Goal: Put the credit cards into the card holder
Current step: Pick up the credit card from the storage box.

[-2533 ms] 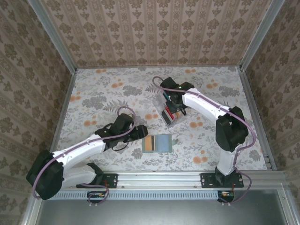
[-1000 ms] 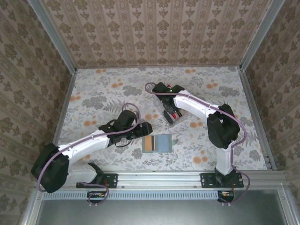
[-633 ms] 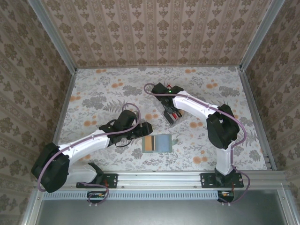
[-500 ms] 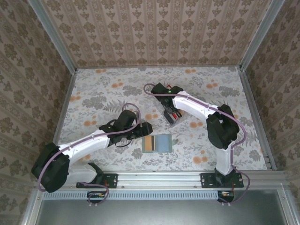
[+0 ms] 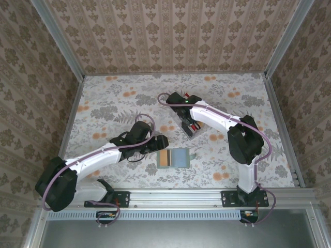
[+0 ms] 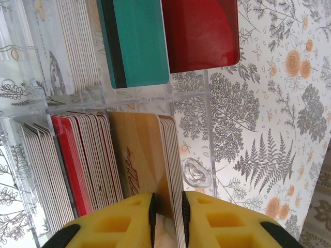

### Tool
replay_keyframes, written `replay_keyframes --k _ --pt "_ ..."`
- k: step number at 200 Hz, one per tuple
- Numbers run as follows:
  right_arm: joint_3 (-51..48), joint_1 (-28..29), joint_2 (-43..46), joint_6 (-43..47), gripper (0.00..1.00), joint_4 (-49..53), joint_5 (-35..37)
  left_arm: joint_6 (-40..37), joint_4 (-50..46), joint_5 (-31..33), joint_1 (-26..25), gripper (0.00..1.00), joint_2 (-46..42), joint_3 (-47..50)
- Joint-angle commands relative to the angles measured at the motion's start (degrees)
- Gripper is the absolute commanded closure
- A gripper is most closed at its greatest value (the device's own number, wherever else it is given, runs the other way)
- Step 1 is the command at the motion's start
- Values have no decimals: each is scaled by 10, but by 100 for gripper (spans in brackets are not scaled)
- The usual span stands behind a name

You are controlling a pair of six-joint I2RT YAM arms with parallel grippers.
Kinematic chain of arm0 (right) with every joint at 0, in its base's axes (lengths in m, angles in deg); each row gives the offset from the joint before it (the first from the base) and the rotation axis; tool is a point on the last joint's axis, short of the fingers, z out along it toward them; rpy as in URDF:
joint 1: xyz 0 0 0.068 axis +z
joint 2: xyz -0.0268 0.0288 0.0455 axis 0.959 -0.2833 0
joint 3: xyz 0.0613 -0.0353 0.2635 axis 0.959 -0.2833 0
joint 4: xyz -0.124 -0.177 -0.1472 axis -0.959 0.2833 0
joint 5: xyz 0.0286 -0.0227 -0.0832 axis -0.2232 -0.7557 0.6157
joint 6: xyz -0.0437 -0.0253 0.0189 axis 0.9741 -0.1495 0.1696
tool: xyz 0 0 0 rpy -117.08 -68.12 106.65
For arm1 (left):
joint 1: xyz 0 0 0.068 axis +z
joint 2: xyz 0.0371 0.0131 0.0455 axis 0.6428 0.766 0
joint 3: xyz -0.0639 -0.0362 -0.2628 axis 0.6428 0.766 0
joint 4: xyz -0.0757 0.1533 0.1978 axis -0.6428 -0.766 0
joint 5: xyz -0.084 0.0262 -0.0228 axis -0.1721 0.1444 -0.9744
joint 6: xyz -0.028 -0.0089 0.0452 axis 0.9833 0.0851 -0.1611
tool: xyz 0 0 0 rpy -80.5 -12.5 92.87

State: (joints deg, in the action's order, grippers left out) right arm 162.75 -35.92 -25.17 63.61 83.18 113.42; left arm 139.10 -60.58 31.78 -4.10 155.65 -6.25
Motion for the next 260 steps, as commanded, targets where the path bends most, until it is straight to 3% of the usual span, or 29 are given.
replay_keyframes --k 1,43,170,260 --pt "-4 4 18 10 77 13 32 -3 3 -7 4 19 5 -17" --pt "-5 4 17 15 83 14 16 -3 3 -10 4 19 11 -21" --pt "7 4 36 6 87 34 -20 -4 2 -16 4 19 22 -24" --pt "7 -2 77 -25 92 48 -100 -3 -2 -16 4 19 14 -26"
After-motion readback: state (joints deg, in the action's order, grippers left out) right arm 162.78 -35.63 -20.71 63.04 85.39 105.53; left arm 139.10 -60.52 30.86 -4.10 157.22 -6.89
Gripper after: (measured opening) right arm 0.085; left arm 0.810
